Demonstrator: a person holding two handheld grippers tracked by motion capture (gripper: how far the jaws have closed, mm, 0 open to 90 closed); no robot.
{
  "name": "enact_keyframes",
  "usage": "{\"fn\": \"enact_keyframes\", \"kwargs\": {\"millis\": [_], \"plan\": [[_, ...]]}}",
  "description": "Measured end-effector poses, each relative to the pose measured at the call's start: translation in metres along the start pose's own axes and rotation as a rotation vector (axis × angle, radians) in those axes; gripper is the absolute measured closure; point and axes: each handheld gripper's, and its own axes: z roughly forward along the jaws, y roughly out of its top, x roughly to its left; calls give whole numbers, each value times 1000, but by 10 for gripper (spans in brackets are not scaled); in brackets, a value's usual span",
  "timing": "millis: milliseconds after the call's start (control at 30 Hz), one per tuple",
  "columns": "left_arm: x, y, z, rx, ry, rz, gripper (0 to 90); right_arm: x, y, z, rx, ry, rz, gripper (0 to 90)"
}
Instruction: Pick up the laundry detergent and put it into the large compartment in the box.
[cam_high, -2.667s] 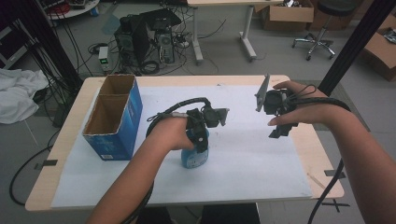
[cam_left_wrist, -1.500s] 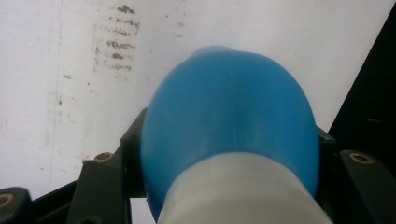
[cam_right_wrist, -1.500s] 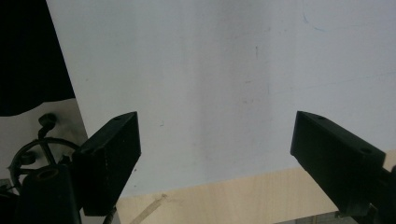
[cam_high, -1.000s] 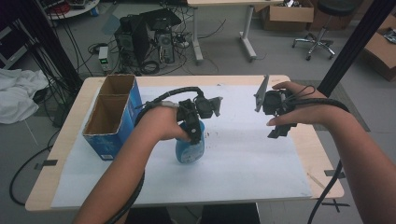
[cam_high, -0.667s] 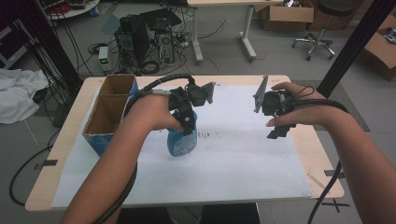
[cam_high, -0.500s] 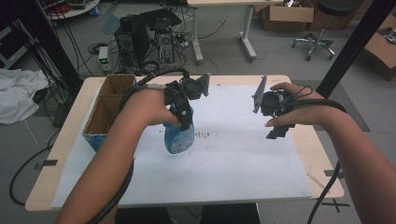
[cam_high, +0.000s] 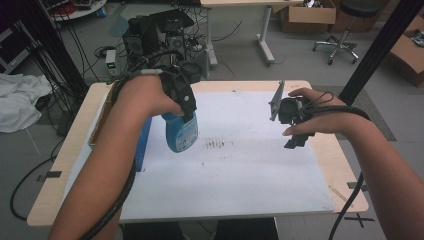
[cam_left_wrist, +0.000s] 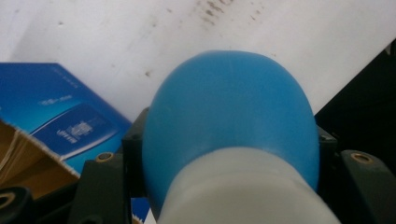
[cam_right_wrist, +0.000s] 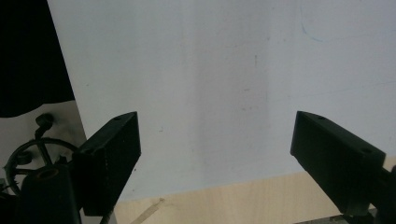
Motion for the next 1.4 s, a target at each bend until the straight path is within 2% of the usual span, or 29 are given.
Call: {"fn": "enact_keyframes", "kwargs": {"millis": [100, 267, 500, 567, 800, 1100, 1400], "plan": [[9, -2, -10, -9, 2, -45, 390, 0, 0, 1, 4, -1, -2, 160], [24, -7, -27, -25, -9, -144, 390, -2, 0, 3, -2, 0, 1, 161], [44, -19, -45, -22, 5, -214, 390, -3, 1, 2, -2, 0, -2, 161], [53, -23, -50, -36, 5, -251, 390, -3, 1, 2, -5, 0, 1, 161], [70, -37, -67, -54, 28, -339, 390, -3, -1, 0, 0, -2, 4, 160], [93, -59, -79, -54, 30, -416, 391, -3, 2, 1, 0, -1, 6, 161], [120, -85, -80, -43, 43, -543, 391, -4, 5, 0, 0, -3, 2, 161]]}}
